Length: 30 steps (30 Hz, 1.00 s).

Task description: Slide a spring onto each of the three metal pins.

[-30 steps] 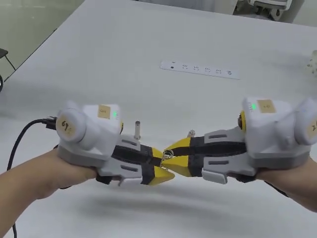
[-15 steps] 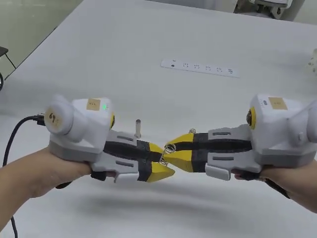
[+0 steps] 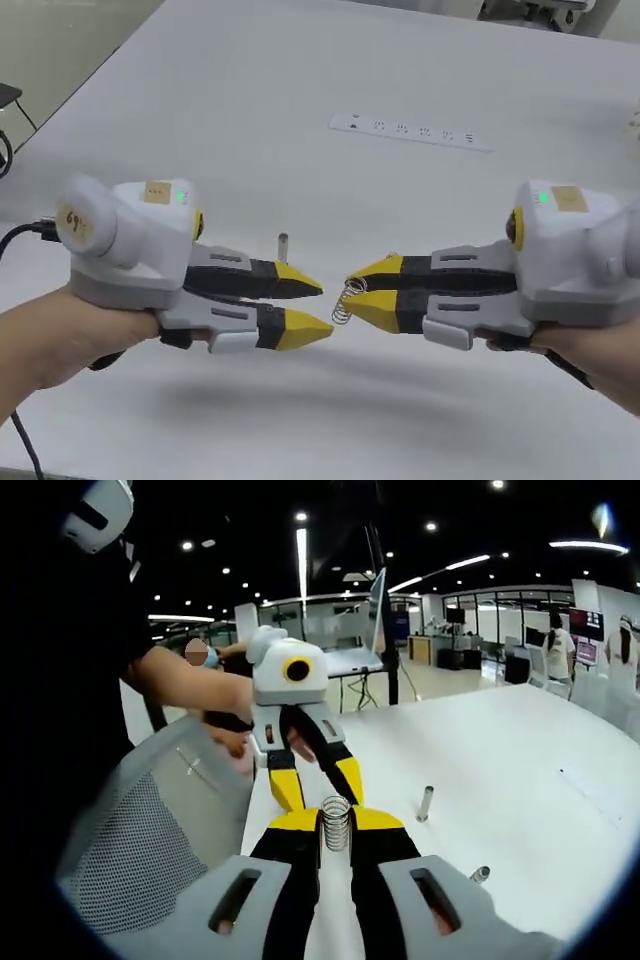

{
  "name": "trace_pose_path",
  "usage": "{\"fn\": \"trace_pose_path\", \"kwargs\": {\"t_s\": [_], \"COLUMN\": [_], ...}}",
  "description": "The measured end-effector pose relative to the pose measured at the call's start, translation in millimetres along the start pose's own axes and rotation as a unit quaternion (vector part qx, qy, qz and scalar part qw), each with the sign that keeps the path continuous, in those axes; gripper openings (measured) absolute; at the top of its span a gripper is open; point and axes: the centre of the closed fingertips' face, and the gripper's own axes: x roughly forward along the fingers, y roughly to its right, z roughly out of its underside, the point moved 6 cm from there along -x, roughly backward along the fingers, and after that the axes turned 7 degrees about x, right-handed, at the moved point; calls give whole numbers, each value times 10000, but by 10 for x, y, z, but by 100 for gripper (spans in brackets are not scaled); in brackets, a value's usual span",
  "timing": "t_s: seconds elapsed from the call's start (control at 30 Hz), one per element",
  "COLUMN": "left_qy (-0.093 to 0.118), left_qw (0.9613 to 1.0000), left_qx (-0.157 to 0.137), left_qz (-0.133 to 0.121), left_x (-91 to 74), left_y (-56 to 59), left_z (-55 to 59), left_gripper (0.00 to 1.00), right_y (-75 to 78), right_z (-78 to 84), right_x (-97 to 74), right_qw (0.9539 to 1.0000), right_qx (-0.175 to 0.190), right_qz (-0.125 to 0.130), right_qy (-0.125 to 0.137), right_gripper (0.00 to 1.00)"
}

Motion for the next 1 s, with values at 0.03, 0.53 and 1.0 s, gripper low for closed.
{"fn": "trace_pose_path", "kwargs": {"t_s": [0.03, 0.53, 1.0], "left_qy": [-2, 72, 49], "left_qw": [10000, 9978, 9939], "left_qx": [-7, -243, -390], "left_qz": [-34, -608, -1029], "left_x": [-21, -389, -586], "left_y": [-9, -110, -151], "left_z": [3, 60, 189], "left_gripper": [20, 25, 33], "right_y": [2, 9, 61], "right_z": [9, 155, 213], "right_x": [4, 44, 40], "right_qw": [10000, 9959, 9956], "right_qx": [-29, -589, -570], "right_qz": [11, 20, 97], "right_qy": [-48, -689, -743], "right_gripper": [8, 8, 8]}}
